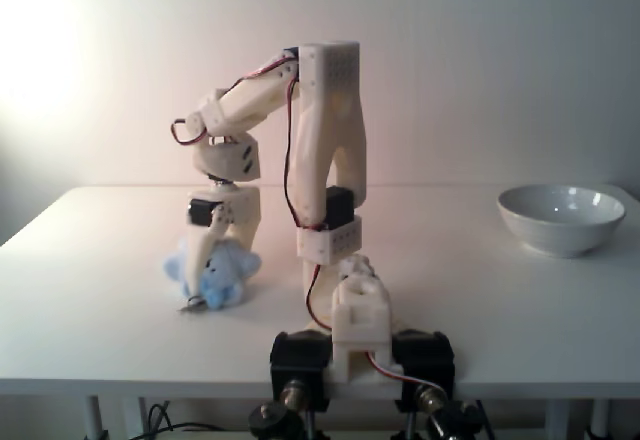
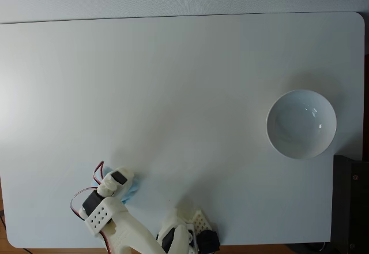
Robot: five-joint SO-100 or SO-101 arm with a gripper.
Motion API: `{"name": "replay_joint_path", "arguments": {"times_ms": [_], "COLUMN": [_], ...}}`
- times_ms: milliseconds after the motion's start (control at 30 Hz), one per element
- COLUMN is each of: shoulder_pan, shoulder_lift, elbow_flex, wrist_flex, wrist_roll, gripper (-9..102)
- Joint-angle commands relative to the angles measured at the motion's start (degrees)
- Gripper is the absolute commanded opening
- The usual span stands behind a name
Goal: Grasp a skyblue doll and put it into the bowl.
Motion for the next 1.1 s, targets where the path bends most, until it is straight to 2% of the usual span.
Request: {"name": "replay_joint_path", "arguments": {"times_ms": [0,167,400,1067], "shoulder_pan": [0.62,0.70,4.13,20.30], "shoulder_lift": [-0.26,-0.09,5.98,49.83], "elbow_flex": [0.18,0.09,-1.14,-3.25], "wrist_flex": [-0.09,0.26,-0.35,-0.35], "wrist_roll": [-1.93,-2.11,-2.11,-1.32], "gripper": [10,-1,0,0]}}
